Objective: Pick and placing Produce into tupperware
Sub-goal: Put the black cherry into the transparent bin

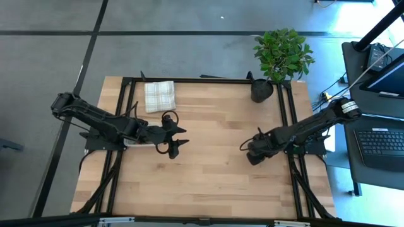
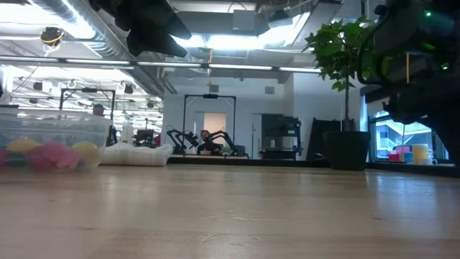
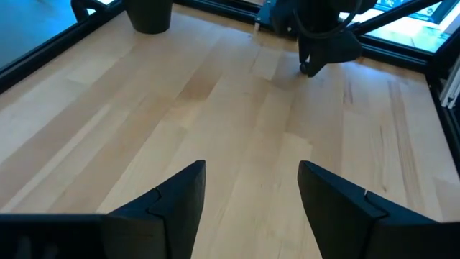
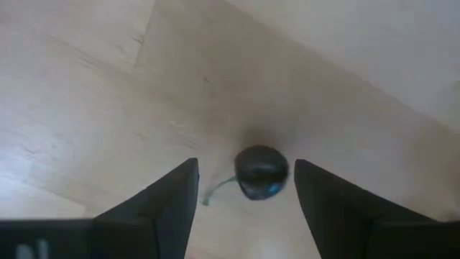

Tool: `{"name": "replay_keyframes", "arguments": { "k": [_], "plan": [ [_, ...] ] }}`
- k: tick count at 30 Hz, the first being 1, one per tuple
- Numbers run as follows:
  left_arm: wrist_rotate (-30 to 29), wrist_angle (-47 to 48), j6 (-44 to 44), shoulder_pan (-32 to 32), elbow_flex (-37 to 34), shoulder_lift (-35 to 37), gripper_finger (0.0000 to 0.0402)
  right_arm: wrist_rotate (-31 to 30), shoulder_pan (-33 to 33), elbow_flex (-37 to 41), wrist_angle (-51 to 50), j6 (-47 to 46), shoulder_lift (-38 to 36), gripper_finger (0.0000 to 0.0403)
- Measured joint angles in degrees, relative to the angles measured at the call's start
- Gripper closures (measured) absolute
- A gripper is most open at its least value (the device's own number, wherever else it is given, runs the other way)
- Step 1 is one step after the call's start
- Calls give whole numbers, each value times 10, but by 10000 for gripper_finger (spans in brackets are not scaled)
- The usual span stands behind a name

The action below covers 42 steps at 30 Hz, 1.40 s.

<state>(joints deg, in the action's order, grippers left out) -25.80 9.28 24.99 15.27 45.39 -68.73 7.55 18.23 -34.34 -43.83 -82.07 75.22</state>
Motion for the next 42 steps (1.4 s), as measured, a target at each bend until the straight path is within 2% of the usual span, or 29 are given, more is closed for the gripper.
{"name": "replay_keyframes", "arguments": {
  "k": [6, 22, 31, 34, 42],
  "plan": [
    [0, 0, 0, 0, 0, 0, 188, 0, 13, 23, 34, -18, 0, 182],
    [0, 1, 0, 0, 0, 0, 188, -1, 15, 34, 34, -18, 0, 282],
    [0, 1, 0, 0, 0, 0, 188, 1, 15, 34, 48, -17, 0, 279],
    [0, 1, -1, 0, 0, 0, 188, 1, 15, 35, 112, -16, 0, 281],
    [0, 1, -17, 0, 0, 0, 188, -6, -27, 34, 406, 49, 1, 280]
  ]
}}
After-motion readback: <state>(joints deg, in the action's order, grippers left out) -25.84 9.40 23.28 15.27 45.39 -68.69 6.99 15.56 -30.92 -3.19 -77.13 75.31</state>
